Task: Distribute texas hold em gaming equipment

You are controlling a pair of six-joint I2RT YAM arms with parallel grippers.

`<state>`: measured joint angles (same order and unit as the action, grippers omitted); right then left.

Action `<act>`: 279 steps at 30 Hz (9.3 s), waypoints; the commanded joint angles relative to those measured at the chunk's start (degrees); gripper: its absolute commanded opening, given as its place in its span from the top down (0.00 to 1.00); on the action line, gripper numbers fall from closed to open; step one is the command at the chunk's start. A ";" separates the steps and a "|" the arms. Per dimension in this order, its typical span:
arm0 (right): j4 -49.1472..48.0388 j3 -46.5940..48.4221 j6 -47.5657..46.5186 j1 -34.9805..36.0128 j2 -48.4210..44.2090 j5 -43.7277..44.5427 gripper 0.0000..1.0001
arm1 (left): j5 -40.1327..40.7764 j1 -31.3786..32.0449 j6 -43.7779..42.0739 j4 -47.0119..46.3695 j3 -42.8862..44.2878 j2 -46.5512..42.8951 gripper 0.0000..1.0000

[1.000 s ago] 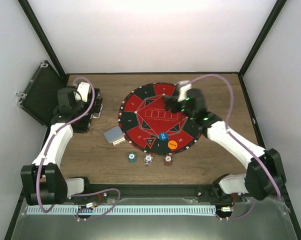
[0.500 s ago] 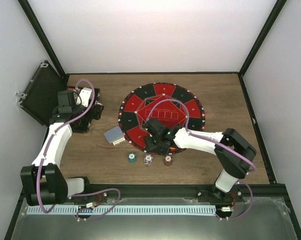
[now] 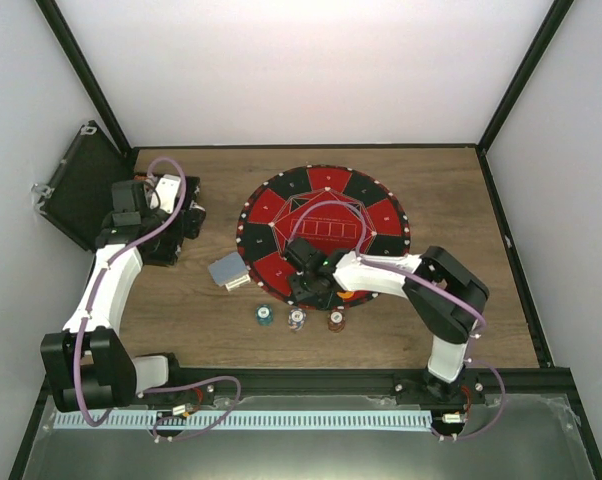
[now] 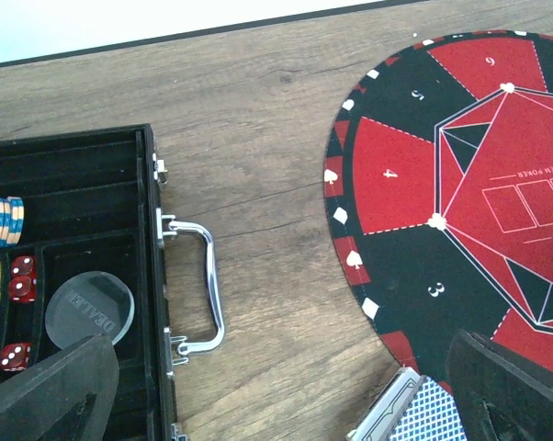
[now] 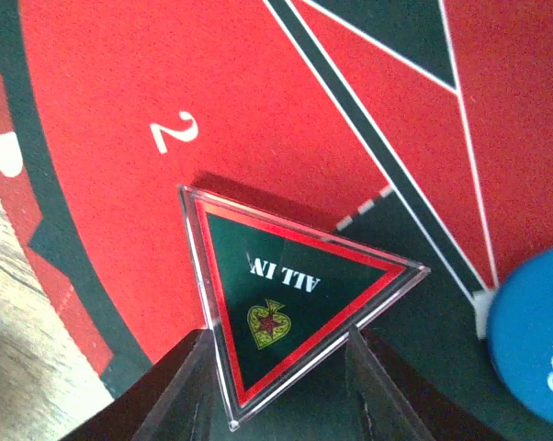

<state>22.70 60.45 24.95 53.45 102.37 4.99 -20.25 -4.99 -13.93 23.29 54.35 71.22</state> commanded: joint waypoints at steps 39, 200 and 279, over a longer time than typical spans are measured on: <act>8.45 41.40 -12.67 -6.75 22.12 2.65 0.53 | -6.62 -2.40 -1.50 6.08 4.68 1.52 0.00; 10.32 8.99 -5.37 -10.15 -2.40 7.59 0.48 | -11.24 -3.79 -8.37 16.62 10.52 2.18 0.00; 18.21 20.80 -7.28 12.75 4.96 -4.67 0.17 | -9.37 -5.46 -7.19 19.79 15.15 2.96 0.00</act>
<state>40.88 79.77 19.57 65.54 106.50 1.98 -29.17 -10.15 -21.28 42.57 68.93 74.85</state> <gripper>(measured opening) 0.832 0.999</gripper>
